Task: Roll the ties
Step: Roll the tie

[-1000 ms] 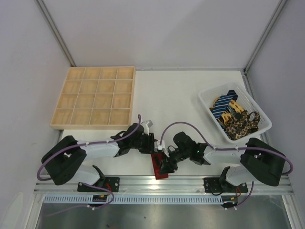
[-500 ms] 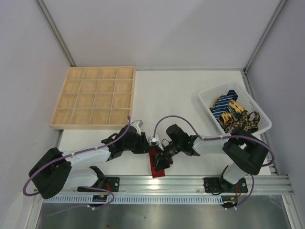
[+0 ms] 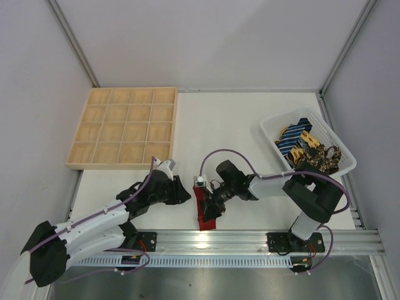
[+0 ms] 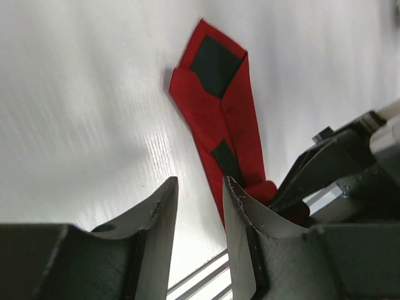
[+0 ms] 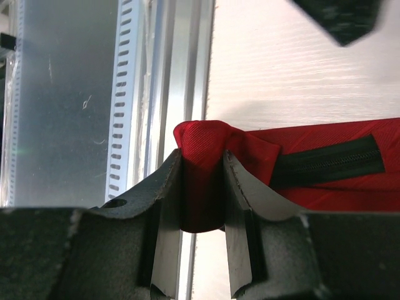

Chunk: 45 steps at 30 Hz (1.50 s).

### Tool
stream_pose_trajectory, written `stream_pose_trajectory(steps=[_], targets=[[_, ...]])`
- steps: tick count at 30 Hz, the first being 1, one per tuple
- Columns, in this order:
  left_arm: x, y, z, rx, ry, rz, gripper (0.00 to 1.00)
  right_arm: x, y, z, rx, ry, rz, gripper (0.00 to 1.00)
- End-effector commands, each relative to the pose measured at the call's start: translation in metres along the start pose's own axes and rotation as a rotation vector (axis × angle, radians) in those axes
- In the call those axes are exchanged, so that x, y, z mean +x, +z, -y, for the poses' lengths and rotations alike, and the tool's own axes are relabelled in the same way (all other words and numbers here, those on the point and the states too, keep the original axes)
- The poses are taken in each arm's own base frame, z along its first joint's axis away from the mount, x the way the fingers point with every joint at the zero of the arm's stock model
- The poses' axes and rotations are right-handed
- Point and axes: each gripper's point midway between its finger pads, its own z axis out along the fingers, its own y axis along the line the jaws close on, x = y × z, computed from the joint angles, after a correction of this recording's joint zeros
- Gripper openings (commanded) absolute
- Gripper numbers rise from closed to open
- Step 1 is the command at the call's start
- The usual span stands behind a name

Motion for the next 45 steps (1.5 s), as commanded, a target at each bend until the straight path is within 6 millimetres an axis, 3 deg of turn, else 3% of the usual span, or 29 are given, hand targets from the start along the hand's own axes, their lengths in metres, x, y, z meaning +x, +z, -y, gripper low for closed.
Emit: stream_pose_trajectory(steps=[1,13,18,21,25,29,36,45], targets=[[0.010,-0.005,-0.011,-0.028,-0.019,-0.019,0.40,-0.018,-0.002,0.017,0.044,-0.004,0.035,0.00],[0.023,-0.011,-0.007,0.025,-0.016,-0.049,0.40,-0.031,-0.007,0.008,-0.089,0.067,0.067,0.00],[0.018,-0.007,0.002,0.068,-0.014,-0.028,0.41,-0.035,-0.011,0.000,-0.090,0.038,0.082,0.00],[0.012,-0.003,0.016,0.127,-0.024,-0.020,0.36,-0.037,-0.013,-0.002,-0.090,0.028,0.084,0.00],[0.006,0.003,0.036,0.209,-0.063,-0.018,0.16,-0.039,-0.015,-0.006,-0.089,0.017,0.086,0.00],[0.003,0.010,0.045,0.250,-0.079,-0.023,0.11,-0.037,-0.016,-0.007,-0.087,0.008,0.086,0.00],[0.020,0.020,0.063,0.385,-0.128,-0.112,0.06,-0.035,-0.014,-0.007,-0.078,-0.004,0.082,0.00],[0.066,0.011,0.060,0.449,-0.112,-0.236,0.01,-0.042,-0.017,0.000,-0.051,-0.018,0.102,0.00]])
